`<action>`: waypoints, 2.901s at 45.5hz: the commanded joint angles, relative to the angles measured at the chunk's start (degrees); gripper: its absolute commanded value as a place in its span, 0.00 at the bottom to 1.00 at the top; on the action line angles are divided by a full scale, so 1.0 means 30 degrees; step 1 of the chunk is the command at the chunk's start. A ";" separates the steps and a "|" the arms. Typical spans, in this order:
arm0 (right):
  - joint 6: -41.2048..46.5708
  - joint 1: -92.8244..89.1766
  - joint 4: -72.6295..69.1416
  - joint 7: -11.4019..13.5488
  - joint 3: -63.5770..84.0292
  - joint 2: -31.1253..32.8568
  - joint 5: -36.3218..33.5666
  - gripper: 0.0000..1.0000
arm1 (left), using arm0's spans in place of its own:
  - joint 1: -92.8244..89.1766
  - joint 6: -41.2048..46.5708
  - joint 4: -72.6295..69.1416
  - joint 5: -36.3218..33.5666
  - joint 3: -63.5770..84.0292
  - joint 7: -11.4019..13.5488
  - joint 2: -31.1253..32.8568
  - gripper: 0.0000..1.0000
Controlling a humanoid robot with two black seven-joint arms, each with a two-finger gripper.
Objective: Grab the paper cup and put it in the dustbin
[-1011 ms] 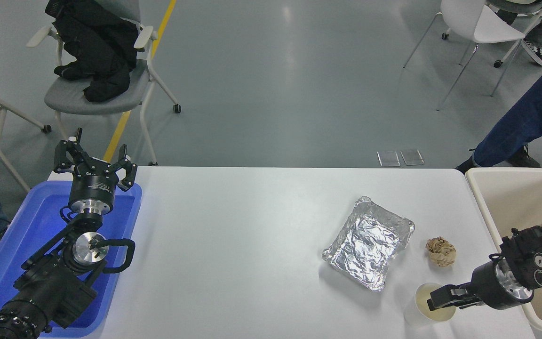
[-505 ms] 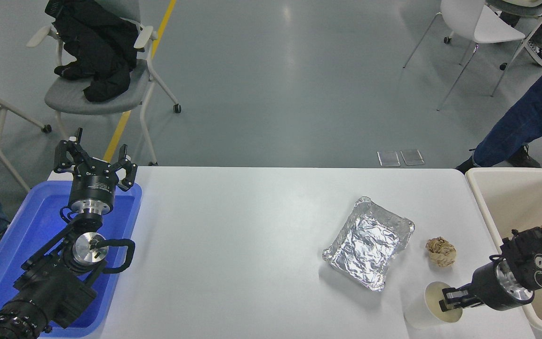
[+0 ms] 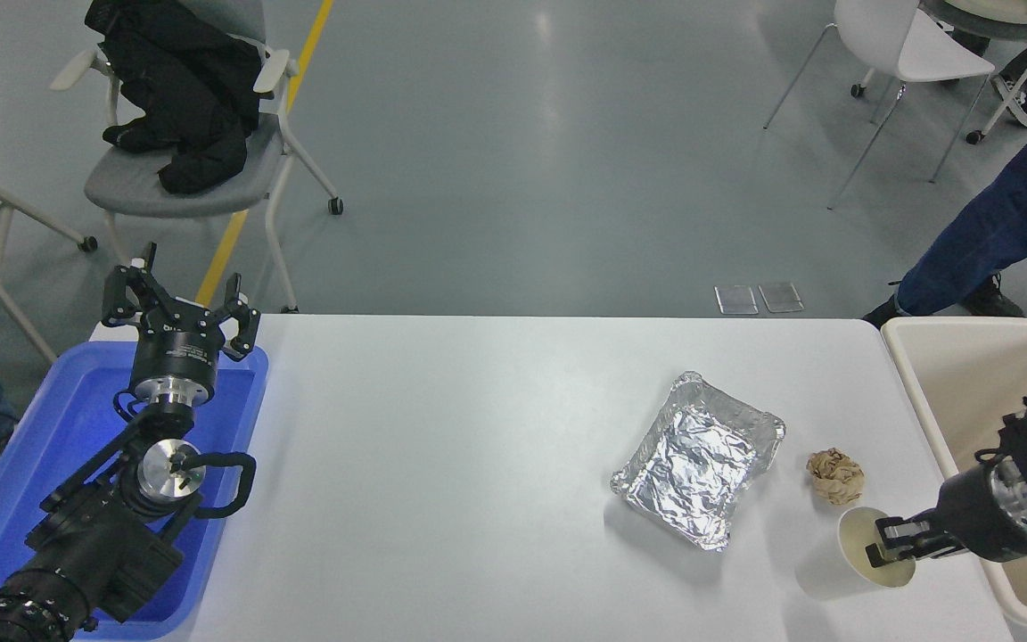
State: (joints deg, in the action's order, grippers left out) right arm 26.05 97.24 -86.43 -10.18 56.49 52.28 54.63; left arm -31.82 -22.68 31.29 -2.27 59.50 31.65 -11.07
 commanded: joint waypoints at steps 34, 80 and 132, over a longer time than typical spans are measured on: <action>0.1336 1.5662 -0.3417 -0.0532 1.1874 -0.2807 -0.2007 0.00 | 0.0000 0.0000 0.0000 -0.0005 0.0060 -0.0031 0.0029 0.99; -0.5784 -1.2487 2.1392 -0.1733 -0.4646 -0.2950 0.1421 0.00 | 0.0000 0.0000 0.0000 0.0025 0.0031 0.0028 0.0029 0.99; -0.5813 -1.8586 2.7580 -0.1264 -0.6701 -0.7758 -0.4555 1.00 | -0.0029 0.0000 -0.0029 0.0025 0.0031 0.0028 0.0000 0.99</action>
State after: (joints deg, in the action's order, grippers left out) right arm 8.37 40.83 -3.78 -14.03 37.23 28.49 45.49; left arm -31.90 -22.68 31.24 -2.20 59.59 31.73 -11.02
